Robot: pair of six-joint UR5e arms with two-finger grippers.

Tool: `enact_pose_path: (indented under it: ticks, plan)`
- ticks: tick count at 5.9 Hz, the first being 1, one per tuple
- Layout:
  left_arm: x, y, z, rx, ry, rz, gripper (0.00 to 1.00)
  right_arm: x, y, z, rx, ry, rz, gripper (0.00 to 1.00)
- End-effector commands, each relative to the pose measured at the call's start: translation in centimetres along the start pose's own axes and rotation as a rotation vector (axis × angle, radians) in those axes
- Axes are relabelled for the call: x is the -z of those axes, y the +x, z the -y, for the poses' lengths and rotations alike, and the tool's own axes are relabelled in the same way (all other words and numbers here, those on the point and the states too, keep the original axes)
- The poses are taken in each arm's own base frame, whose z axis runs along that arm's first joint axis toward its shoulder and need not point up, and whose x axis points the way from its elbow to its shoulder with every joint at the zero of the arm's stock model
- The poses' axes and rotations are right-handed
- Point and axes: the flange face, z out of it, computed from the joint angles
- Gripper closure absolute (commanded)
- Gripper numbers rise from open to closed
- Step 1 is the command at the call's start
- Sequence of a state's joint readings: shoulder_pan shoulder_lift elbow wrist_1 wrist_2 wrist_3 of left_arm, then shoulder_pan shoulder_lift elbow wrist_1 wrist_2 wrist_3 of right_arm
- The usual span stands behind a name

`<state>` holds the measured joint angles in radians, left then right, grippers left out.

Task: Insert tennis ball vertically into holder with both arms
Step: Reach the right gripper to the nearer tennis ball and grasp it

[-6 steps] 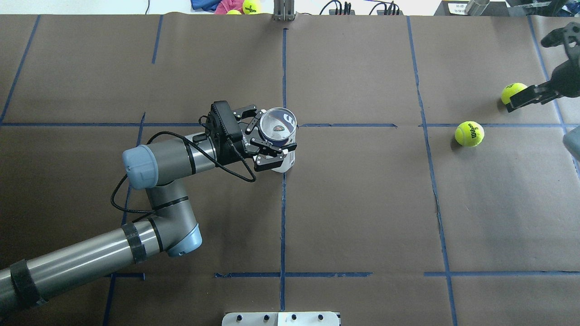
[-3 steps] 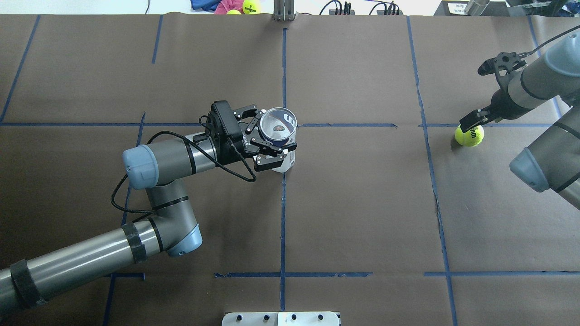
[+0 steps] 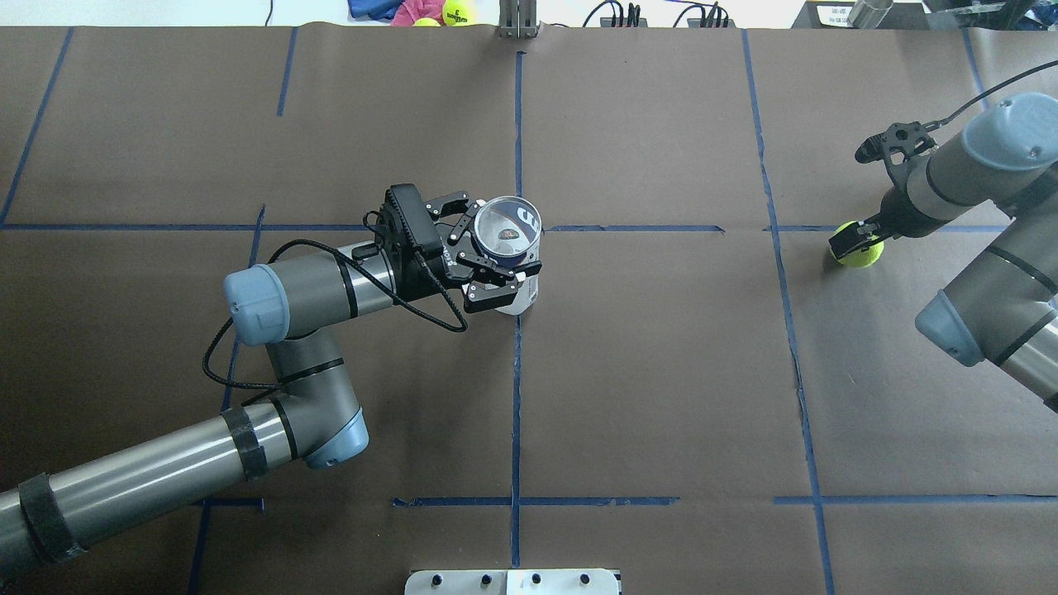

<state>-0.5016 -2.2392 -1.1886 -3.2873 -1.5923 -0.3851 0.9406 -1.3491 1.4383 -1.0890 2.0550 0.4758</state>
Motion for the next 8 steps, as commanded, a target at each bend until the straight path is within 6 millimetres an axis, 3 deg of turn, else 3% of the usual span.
enact_pose_path:
  ticks: [1, 2, 3, 4, 5, 7, 8]
  plan:
    - [0.0, 0.0, -0.1, -0.002, -0.002, 0.001, 0.04, -0.2, -0.7, 0.8, 0.013, 0.015, 0.011, 0.37]
    - [0.0, 0.0, -0.1, -0.002, -0.002, 0.001, 0.03, 0.4, -1.1, 1.2, 0.017, 0.023, 0.016, 0.82]
    - [0.0, 0.0, -0.1, -0.002, -0.002, 0.001, 0.03, 1.5, -1.3, 1.3, 0.021, 0.042, 0.022, 0.92]
    - [0.0, 0.0, -0.1, -0.002, -0.002, 0.001, 0.03, 2.8, -1.8, 1.4, 0.027, 0.062, 0.030, 0.97]
    - [0.0, 0.0, -0.1, 0.000, -0.002, 0.001, 0.03, 5.9, -3.4, 2.5, 0.011, 0.079, 0.036, 0.98]
    - [-0.1, 0.0, -0.1, 0.000, -0.008, 0.003, 0.03, 14.5, -10.7, 5.5, -0.181, 0.123, 0.079, 0.98]
    - [-0.4, 0.1, 0.2, 0.000, -0.016, 0.007, 0.03, 18.5, -16.2, 8.0, -0.196, 0.095, 0.080, 0.98]
